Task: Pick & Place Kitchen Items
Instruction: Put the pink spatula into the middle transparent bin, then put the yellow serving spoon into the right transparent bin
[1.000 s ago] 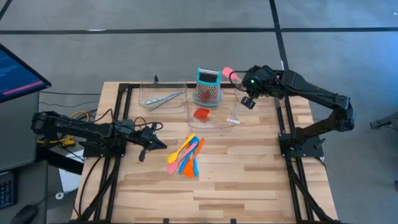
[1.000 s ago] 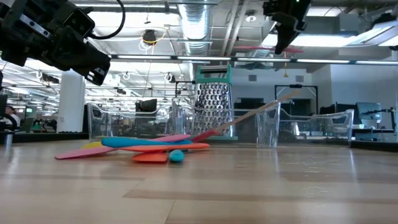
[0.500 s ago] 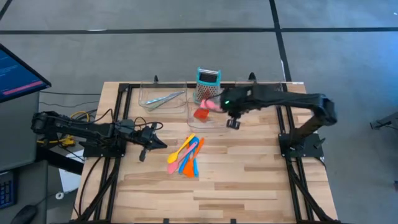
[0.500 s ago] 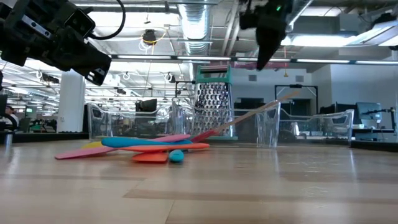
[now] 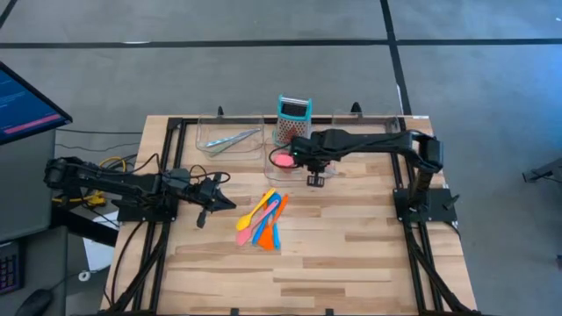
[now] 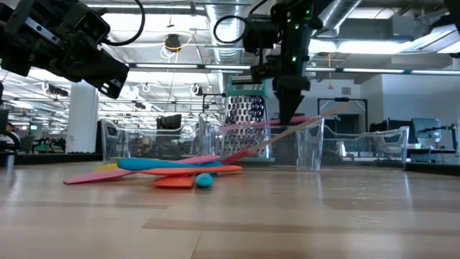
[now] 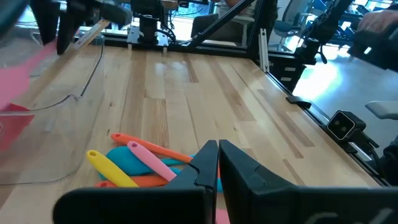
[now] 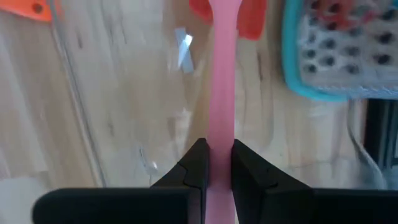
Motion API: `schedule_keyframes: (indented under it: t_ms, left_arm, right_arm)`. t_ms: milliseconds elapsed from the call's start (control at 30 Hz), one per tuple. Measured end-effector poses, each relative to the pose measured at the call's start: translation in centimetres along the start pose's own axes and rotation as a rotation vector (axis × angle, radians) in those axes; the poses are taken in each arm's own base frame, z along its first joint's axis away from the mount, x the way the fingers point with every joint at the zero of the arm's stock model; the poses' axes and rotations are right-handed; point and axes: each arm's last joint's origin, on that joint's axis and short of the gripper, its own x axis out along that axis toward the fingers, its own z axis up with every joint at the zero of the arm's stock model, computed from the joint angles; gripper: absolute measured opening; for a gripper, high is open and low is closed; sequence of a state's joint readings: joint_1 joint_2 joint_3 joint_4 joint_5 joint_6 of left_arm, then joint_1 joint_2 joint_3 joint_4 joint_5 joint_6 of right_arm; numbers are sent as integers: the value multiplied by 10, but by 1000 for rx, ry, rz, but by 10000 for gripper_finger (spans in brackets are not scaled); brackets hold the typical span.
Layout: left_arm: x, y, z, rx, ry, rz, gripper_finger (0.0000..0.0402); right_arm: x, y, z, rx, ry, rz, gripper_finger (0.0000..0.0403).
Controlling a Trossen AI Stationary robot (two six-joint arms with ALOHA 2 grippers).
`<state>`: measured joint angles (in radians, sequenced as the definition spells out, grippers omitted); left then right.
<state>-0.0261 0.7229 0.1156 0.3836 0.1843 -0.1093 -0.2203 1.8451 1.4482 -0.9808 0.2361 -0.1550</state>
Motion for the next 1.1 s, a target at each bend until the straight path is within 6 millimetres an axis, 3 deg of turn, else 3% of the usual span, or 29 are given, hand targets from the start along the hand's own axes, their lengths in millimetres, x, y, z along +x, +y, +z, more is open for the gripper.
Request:
schedule_keyframes:
  t_ms: [333, 700, 900, 1100]
  left_arm:
    - [0, 0, 0, 2, 0, 1, 3]
    - [0, 0, 0, 26, 1, 1, 3]
    - [0, 0, 0, 26, 0, 0, 3]
    - [0, 0, 0, 26, 1, 1, 3]
  right_arm:
    - [7, -1, 5, -7, -3, 6, 40]
    - [6, -1, 8, -2, -29, -2, 176]
    - [-11, -5, 11, -8, -13, -3, 197]
    - [-49, -7, 21, -23, -40, -3, 163]
